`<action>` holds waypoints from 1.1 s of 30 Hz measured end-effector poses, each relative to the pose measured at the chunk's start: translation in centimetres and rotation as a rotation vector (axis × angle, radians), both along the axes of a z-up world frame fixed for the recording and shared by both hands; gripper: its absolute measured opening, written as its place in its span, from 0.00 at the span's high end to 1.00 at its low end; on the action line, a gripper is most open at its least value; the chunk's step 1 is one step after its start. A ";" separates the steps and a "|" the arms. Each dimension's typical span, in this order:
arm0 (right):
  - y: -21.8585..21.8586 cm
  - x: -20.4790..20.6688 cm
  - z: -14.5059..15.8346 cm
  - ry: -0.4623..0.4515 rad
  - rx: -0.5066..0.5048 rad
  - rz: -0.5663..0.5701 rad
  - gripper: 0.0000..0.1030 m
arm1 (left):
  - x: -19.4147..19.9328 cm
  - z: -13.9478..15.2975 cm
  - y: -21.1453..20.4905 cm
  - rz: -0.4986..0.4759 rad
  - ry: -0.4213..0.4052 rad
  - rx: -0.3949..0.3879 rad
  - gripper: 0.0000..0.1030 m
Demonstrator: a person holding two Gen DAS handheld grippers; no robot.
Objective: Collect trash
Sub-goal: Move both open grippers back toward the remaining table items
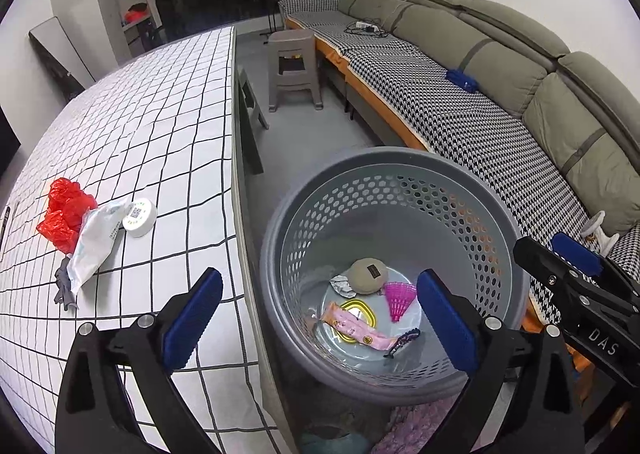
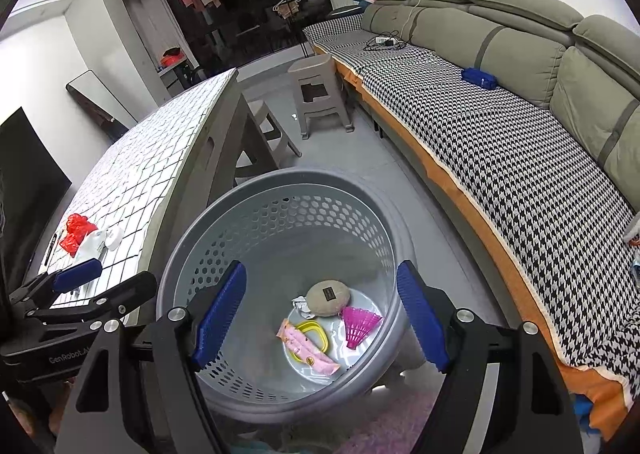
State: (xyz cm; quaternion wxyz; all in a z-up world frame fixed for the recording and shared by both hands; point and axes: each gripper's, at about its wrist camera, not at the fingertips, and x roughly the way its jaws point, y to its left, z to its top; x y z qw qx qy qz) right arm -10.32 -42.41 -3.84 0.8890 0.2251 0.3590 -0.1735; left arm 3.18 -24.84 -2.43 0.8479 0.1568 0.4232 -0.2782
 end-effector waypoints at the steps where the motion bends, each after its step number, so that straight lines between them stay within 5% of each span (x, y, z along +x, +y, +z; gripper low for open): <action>1: 0.1 0.0 0.1 -0.002 -0.001 0.000 0.28 | 0.0 0.1 0.2 0.001 -0.001 -0.003 0.07; 33: 5.5 -0.2 2.9 -0.049 -0.059 0.076 0.28 | -0.7 2.8 6.6 0.075 -0.031 -0.116 0.06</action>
